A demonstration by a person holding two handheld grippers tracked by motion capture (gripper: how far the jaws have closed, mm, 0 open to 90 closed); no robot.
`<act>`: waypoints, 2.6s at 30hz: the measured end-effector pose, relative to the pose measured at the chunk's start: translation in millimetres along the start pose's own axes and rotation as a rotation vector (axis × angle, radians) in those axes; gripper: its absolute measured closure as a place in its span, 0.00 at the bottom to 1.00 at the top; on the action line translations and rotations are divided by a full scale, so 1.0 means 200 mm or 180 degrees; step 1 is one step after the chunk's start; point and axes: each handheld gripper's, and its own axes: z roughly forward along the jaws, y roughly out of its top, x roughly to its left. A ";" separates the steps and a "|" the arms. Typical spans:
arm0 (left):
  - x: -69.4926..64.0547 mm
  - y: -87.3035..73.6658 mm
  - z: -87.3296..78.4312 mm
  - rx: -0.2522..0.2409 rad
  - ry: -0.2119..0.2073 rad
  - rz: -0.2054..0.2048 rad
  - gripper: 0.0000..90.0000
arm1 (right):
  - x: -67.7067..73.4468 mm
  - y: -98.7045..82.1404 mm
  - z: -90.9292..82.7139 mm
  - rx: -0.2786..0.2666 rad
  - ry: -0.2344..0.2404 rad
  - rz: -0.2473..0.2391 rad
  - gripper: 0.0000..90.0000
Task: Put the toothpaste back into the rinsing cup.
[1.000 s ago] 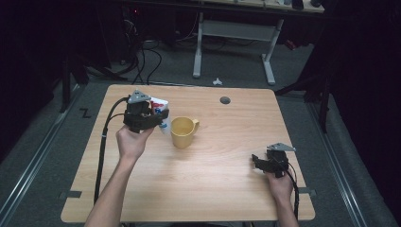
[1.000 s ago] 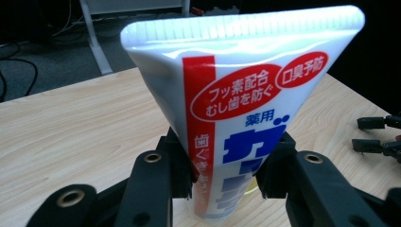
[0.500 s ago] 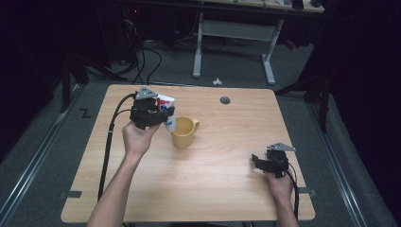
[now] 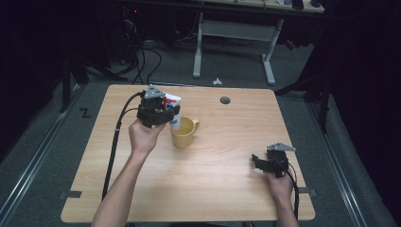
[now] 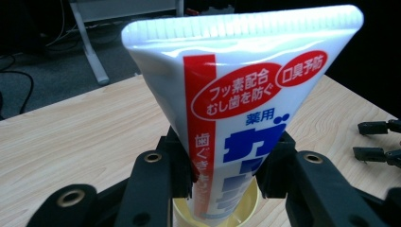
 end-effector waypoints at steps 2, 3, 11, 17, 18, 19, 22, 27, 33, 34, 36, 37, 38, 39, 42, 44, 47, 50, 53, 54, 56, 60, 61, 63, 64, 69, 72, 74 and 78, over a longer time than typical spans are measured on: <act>0.00 0.00 0.01 0.0008 -0.0004 -0.0010 0.71 | 0.00 0.00 0.00 0.0000 0.0000 0.0000 0.31; 0.00 0.00 0.02 0.0009 -0.0006 -0.0014 0.71 | 0.00 0.00 0.00 0.0000 0.0000 0.0000 0.31; -0.02 0.01 0.07 0.0026 -0.0024 -0.0001 0.71 | 0.00 0.00 0.00 -0.0001 0.0000 -0.0001 0.31; -0.03 0.00 0.10 0.0055 -0.0011 0.0023 0.71 | 0.00 0.00 0.00 0.0000 0.0000 0.0000 0.31; -0.03 0.00 0.11 0.0058 -0.0013 0.0018 0.71 | 0.00 0.00 0.00 -0.0001 0.0000 0.0000 0.31; -0.03 0.00 0.11 0.0058 -0.0013 0.0018 0.71 | 0.00 0.00 0.00 -0.0001 0.0000 0.0000 0.31; -0.03 0.00 0.12 0.0058 -0.0020 0.0010 0.71 | 0.00 0.00 0.00 -0.0001 0.0001 0.0000 0.31; -0.03 -0.01 0.14 0.0076 -0.0015 0.0006 0.71 | 0.00 0.00 0.00 -0.0001 0.0000 0.0000 0.31; -0.03 -0.02 0.17 0.0095 0.0008 0.0014 0.71 | 0.00 0.00 0.00 0.0000 0.0001 0.0000 0.31; -0.03 -0.03 0.17 0.0101 0.0020 0.0018 0.71 | 0.00 0.00 0.00 -0.0001 0.0000 0.0000 0.31; -0.03 -0.03 0.18 0.0117 0.0022 0.0010 0.71 | 0.00 0.00 0.00 0.0000 0.0000 0.0000 0.31; -0.03 -0.03 0.18 0.0122 0.0024 0.0008 0.71 | 0.00 0.00 0.00 -0.0001 0.0000 0.0000 0.31; -0.03 -0.04 0.19 0.0134 0.0029 0.0008 0.71 | 0.00 0.00 0.00 -0.0001 0.0001 0.0000 0.31; -0.03 -0.04 0.19 0.0142 0.0034 0.0010 0.71 | 0.00 0.00 0.00 0.0000 0.0001 0.0000 0.31; -0.03 -0.05 0.21 0.0169 0.0051 0.0014 0.71 | 0.00 0.00 0.00 -0.0001 0.0000 0.0000 0.31; -0.03 -0.06 0.21 0.0165 0.0057 0.0008 0.71 | 0.00 0.00 0.00 -0.0001 0.0000 0.0000 0.31; -0.02 -0.07 0.22 0.0162 0.0048 -0.0008 0.71 | 0.00 0.00 0.00 -0.0001 0.0000 -0.0001 0.31; -0.02 -0.08 0.23 0.0177 0.0058 -0.0043 0.71 | 0.00 0.00 0.00 -0.0001 0.0000 0.0000 0.31; -0.01 -0.09 0.23 0.0184 0.0073 -0.0064 0.71 | 0.00 0.00 0.00 -0.0001 0.0001 0.0000 0.31; -0.01 -0.09 0.24 0.0187 0.0078 -0.0069 0.71 | 0.00 0.00 0.00 -0.0001 0.0000 0.0001 0.31; 0.00 -0.09 0.24 0.0184 0.0082 -0.0080 0.71 | 0.00 0.00 0.00 -0.0001 0.0000 0.0000 0.31; 0.00 -0.10 0.24 0.0177 0.0089 -0.0082 0.71 | 0.00 0.00 0.00 0.0000 0.0001 -0.0001 0.31; 0.00 -0.10 0.24 0.0181 0.0087 -0.0079 0.71 | 0.00 0.00 0.00 0.0000 0.0000 0.0000 0.31; 0.00 -0.10 0.25 0.0180 0.0095 -0.0080 0.71 | 0.00 0.00 0.00 -0.0001 0.0000 0.0000 0.31; 0.00 -0.11 0.25 0.0186 0.0101 -0.0080 0.71 | 0.00 0.00 0.00 0.0000 0.0000 0.0000 0.31; -0.01 -0.11 0.26 0.0196 0.0096 -0.0079 0.71 | 0.00 0.00 0.00 0.0000 0.0001 -0.0001 0.31; -0.02 -0.11 0.27 0.0206 0.0099 -0.0048 0.71 | 0.00 0.00 0.00 0.0000 0.0001 -0.0001 0.31; -0.02 -0.12 0.27 0.0205 0.0106 -0.0039 0.71 | 0.00 0.00 0.00 0.0000 0.0001 0.0000 0.31; -0.03 -0.13 0.28 0.0200 0.0115 -0.0026 0.71 | 0.00 0.00 0.00 0.0000 0.0002 -0.0001 0.31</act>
